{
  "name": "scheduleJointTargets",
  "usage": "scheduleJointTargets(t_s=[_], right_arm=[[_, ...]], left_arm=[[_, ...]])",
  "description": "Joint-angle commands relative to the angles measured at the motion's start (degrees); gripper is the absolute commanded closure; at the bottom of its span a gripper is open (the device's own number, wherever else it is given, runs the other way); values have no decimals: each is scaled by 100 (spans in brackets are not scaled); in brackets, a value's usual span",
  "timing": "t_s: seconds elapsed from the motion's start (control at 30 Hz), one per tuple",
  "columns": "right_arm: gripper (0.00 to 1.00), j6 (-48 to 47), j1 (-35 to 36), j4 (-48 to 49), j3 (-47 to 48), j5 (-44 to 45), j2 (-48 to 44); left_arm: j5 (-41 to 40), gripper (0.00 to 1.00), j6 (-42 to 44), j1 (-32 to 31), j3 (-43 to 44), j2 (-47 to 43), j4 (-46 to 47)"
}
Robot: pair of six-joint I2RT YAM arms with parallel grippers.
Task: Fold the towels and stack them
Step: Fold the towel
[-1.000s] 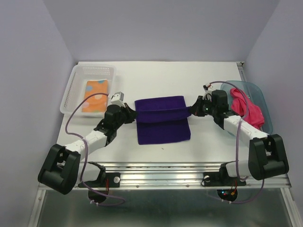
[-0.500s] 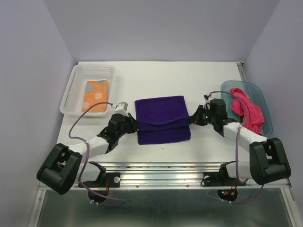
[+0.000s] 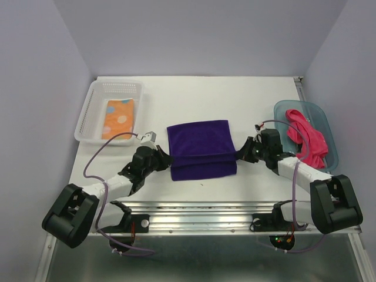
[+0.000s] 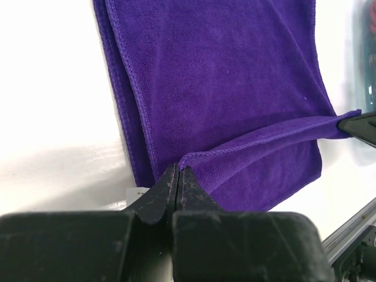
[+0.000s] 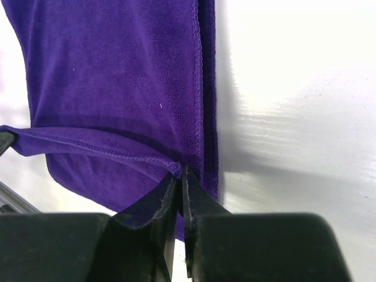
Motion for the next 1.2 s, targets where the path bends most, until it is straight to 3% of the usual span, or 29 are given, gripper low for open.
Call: scheduleJointTargets(t_s=[0.0, 0.1, 0.13, 0.2, 0.3, 0.33, 0.37, 0.43, 0.67, 0.8, 0.83, 0.9, 1.03, 1.13, 1.17], right_arm=[[85, 109, 27, 99, -203, 9, -40], [78, 109, 27, -24, -230, 176, -75], [72, 118, 27, -68, -247, 159, -84], [70, 136, 27, -94, -317, 107, -101], [66, 189, 27, -182, -493, 62, -241], [65, 171, 27, -513, -528, 62, -399], [64, 197, 27, -621, -624, 106, -505], [60, 232, 27, -963, -704, 211, -926], [46, 637, 27, -1886, -740, 562, -2402], [21, 470, 27, -2511, -204, 984, -2992], [10, 444, 27, -2503, -64, 1037, -3010], [2, 452, 27, -2302, -10, 994, -2984], [0, 452, 36, -1380, 296, 258, -2074], [0, 443, 439, -1019, 630, 578, -1257], [0, 374, 954, -1017, 988, 842, -1053]], left_arm=[[92, 100, -87, -70, -171, -157, 16], [109, 100, -140, -131, -224, -184, -19], [196, 97, -183, -175, -242, -192, -46], [241, 88, -298, -236, -285, -315, -177], [162, 62, -622, -420, -365, -710, -658], [49, 31, -736, -474, -373, -850, -853], [22, 29, -894, -552, -382, -1191, -1185], [-136, 10, -1035, -755, -452, -1597, -1477], [-461, 1, -1282, -878, -356, -3258, -2804], [-857, 1, -1291, -878, -172, -3339, -3331], [-953, 1, -1239, -887, -76, -3295, -3333], [-1085, 1, -1230, -887, 48, -3033, -3333], [-1358, 1, -1002, -878, 626, -2435, -3307], [-1568, 1, -817, -878, 1076, -1995, -3184], [-1648, 1, -765, -878, 1190, -1759, -3184]])
